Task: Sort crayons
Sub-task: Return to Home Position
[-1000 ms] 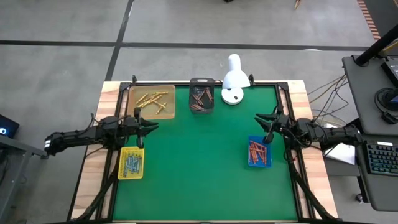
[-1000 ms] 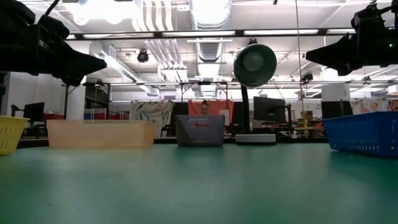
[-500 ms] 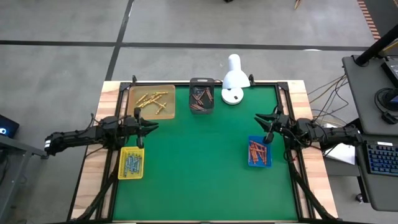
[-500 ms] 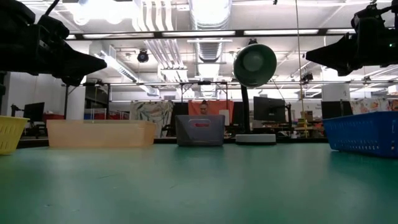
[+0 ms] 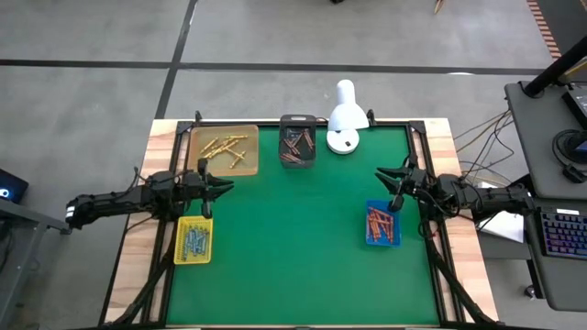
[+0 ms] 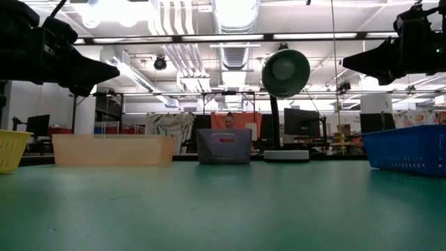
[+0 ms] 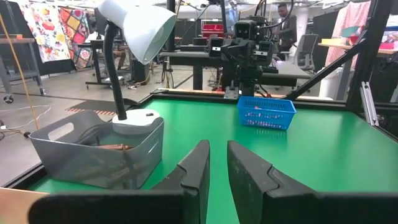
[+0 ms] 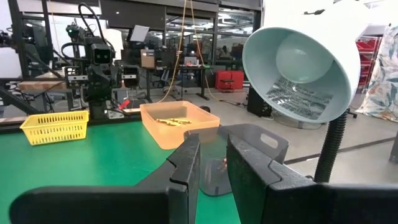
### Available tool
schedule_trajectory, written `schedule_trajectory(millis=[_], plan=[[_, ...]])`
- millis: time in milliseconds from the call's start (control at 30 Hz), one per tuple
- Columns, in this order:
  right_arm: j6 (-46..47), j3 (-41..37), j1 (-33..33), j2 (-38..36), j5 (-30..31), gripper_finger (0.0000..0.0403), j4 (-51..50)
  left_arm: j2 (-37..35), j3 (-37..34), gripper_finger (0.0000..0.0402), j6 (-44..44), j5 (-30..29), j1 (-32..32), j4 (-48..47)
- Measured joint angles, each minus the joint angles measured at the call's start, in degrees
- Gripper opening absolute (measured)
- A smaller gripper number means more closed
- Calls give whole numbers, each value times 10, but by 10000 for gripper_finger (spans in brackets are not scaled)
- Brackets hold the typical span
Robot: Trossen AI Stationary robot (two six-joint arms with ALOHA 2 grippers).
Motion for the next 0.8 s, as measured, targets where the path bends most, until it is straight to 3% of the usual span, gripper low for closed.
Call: schedule_trajectory(millis=[800], plan=[[0,0,0,0,0,68,0,0,11,39,0,0,0,-2]])
